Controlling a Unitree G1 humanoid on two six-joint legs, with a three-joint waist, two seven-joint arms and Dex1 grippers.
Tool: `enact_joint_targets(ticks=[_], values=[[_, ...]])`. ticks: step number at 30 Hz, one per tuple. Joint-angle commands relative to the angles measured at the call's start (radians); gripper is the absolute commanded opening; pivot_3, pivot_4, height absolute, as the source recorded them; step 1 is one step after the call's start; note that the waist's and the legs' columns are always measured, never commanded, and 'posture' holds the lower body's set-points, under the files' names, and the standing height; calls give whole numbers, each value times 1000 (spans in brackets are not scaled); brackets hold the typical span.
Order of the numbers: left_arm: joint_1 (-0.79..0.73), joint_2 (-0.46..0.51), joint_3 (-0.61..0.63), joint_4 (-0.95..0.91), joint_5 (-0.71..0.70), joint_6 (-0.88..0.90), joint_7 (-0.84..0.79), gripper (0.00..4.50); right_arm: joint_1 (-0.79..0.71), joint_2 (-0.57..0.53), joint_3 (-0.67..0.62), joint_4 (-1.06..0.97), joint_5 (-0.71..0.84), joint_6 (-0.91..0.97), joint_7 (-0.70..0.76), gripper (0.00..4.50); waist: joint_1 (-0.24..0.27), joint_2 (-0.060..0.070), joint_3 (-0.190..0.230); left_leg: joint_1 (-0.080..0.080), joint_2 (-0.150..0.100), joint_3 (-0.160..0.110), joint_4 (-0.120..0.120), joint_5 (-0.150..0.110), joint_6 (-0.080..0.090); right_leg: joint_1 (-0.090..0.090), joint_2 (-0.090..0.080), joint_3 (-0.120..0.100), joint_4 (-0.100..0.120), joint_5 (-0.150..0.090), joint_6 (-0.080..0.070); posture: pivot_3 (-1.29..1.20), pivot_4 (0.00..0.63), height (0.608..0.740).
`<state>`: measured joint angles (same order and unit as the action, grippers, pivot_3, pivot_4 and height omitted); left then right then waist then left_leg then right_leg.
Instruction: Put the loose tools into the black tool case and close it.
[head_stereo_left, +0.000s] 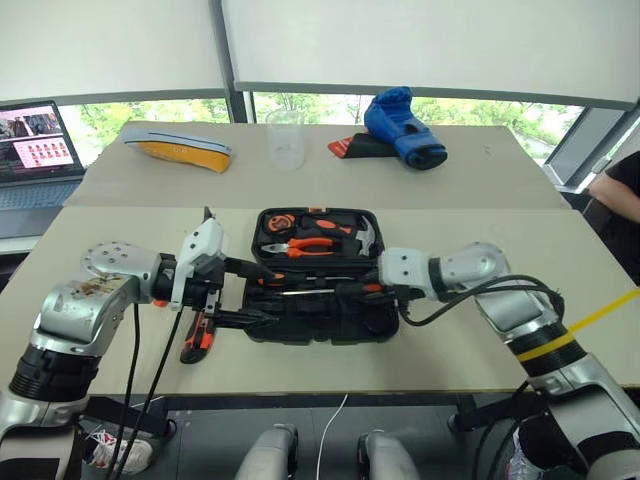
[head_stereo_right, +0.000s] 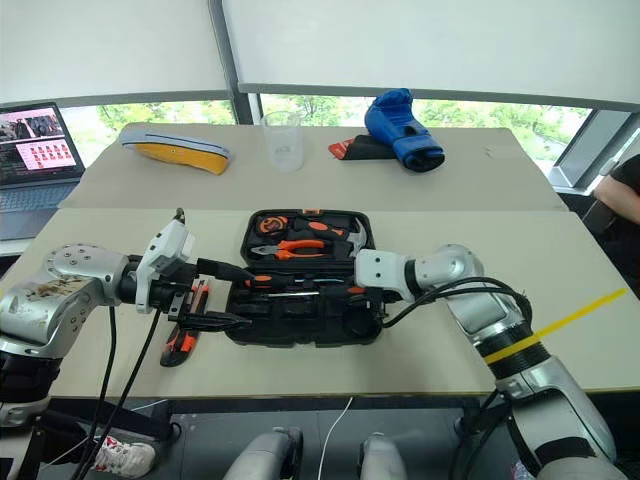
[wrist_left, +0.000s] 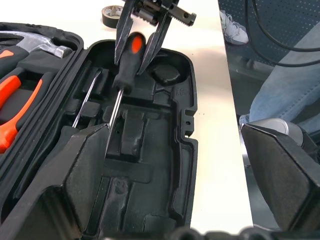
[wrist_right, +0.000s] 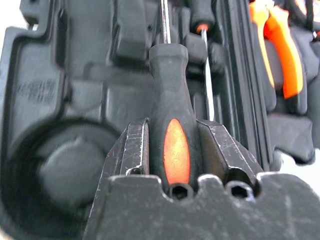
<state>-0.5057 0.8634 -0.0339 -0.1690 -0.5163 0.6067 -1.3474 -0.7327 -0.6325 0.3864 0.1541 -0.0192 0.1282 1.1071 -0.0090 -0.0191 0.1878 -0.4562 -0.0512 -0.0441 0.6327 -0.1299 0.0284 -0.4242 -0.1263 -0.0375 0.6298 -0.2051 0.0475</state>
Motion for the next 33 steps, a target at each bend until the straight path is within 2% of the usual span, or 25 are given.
enact_joint_targets(ticks=[1, 2, 3, 5, 9, 11, 19, 22, 26, 33], values=[[-25, -5, 11, -2, 0, -37, 5, 4500, -27, 10, -38, 9, 0, 16, -9, 1061, 1, 0, 0, 0, 0, 0, 0, 0, 0, 0, 0, 0, 0, 0, 0, 0, 150, 740], [-28, -9, 10, -2, 0, -37, 8, 4500, -27, 9, -41, 12, 0, 16, -8, 1061, 3, 0, 0, 0, 0, -1, 0, 0, -1, 0, 0, 0, 0, 0, 0, 0, 150, 740], [-29, -10, 9, -1, -1, -37, 9, 4500, -24, 5, -40, 10, -2, 7, -2, 2063, 3, 0, 0, 0, 0, -1, 0, 0, -1, 0, 0, 0, 0, 0, 0, 0, 150, 740], [-29, -11, 8, 2, -1, -41, 8, 4500, -11, -5, -39, -6, -1, -20, 13, 2614, 2, 0, 0, 0, 0, 0, 0, 0, -1, 0, 0, 0, 0, 0, 0, 0, 150, 740], [-38, -7, 5, 28, 9, -59, -4, 4500, 1, 4, -51, -48, 14, -2, 8, 4025, -1, 0, 0, 0, 0, 0, 0, 1, 0, 0, 1, 0, 0, 0, 0, 0, 150, 740], [-49, -8, 1, 43, 13, -66, -7, 4500, 4, 0, -49, -58, 9, -8, 10, 4479, -2, 0, 0, 0, 0, 0, 0, 1, 1, 0, 1, 0, 0, 0, 0, 0, 150, 740], [-69, -16, -13, 69, 22, -85, -7, 4500, 3, 2, -42, -23, -19, -4, -15, 4479, -2, 0, 0, 0, 1, 0, 0, 1, 0, 0, 2, 0, 0, 0, 0, 0, 150, 740], [-68, -19, -12, 66, 22, -85, -3, 4500, 2, 8, -48, -7, -14, 11, -17, 3754, -2, 0, 0, 0, 1, 0, 0, 1, 0, 0, 2, 0, 0, 0, 0, 0, 150, 740], [-63, -20, -10, 58, 21, -82, 2, 4500, 3, 19, -56, -2, 6, 44, -11, 2358, -3, 0, 0, 0, 1, 0, 0, 1, 0, 0, 2, 0, 0, 0, 0, 0, 150, 740], [-51, -16, -5, 48, 22, -81, 10, 4500, -5, 31, -58, -16, 41, 136, 30, 2358, -2, 0, 0, 0, 1, 0, 0, 1, 1, 0, 2, 0, 0, 0, 0, 0, 150, 740]])
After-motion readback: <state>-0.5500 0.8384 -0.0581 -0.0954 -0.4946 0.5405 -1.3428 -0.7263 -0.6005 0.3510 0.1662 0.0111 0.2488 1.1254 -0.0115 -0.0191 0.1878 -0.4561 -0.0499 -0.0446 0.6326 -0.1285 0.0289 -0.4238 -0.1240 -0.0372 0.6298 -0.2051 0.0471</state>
